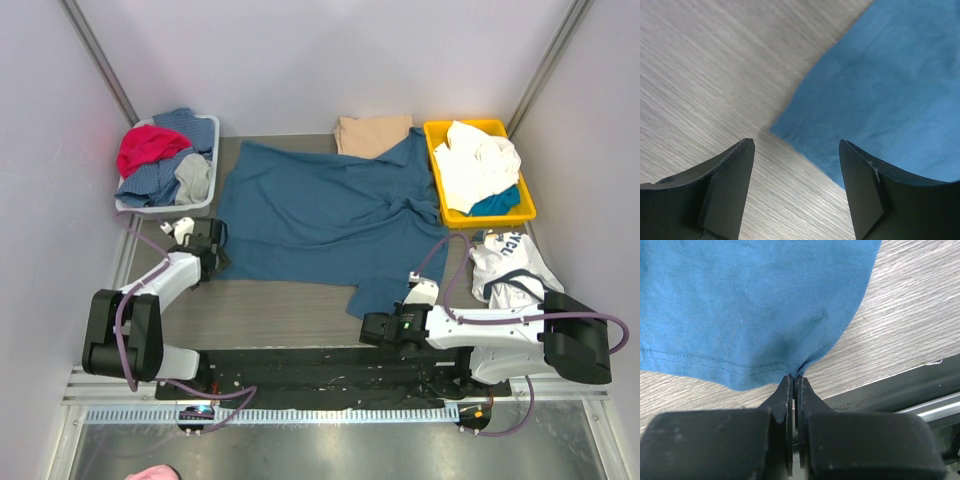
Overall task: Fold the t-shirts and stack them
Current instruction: Flatten the tshirt out
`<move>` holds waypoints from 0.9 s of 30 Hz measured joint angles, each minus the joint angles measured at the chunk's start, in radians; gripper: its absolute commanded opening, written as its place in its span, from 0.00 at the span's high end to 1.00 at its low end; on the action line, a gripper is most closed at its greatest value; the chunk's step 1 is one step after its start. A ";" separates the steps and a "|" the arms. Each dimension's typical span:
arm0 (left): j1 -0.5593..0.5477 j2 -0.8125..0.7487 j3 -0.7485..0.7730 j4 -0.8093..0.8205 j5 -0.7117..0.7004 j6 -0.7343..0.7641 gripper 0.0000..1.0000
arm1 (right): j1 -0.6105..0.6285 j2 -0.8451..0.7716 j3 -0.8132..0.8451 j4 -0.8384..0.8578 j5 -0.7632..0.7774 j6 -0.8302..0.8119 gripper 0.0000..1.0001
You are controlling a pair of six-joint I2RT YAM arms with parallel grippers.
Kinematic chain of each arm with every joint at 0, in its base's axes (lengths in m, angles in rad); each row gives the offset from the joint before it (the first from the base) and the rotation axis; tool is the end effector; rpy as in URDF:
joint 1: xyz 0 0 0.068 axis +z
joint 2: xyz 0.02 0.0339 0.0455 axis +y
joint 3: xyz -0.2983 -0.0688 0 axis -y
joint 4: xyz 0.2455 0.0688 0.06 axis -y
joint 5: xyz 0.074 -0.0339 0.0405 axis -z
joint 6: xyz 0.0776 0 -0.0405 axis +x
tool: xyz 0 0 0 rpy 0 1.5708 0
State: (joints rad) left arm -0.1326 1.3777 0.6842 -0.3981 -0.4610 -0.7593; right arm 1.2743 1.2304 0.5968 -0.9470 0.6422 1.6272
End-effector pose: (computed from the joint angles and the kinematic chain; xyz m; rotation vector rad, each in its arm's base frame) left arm 0.2584 0.0004 0.1681 -0.9089 2.3390 0.2664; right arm 0.0890 0.1322 0.1616 0.4353 2.4647 -0.1119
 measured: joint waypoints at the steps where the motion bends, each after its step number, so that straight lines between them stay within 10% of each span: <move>1: 0.005 0.000 -0.005 0.000 0.000 -0.002 0.30 | 0.000 0.000 0.000 0.000 0.000 0.000 0.99; 27: 0.084 0.037 -0.019 0.061 0.043 -0.051 0.48 | -0.002 -0.026 0.000 -0.005 0.000 -0.007 0.99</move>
State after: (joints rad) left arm -0.0483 1.4151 0.6651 -0.3374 -0.4179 -0.8101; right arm 1.2724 1.2045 0.5964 -0.9520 0.6422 1.6203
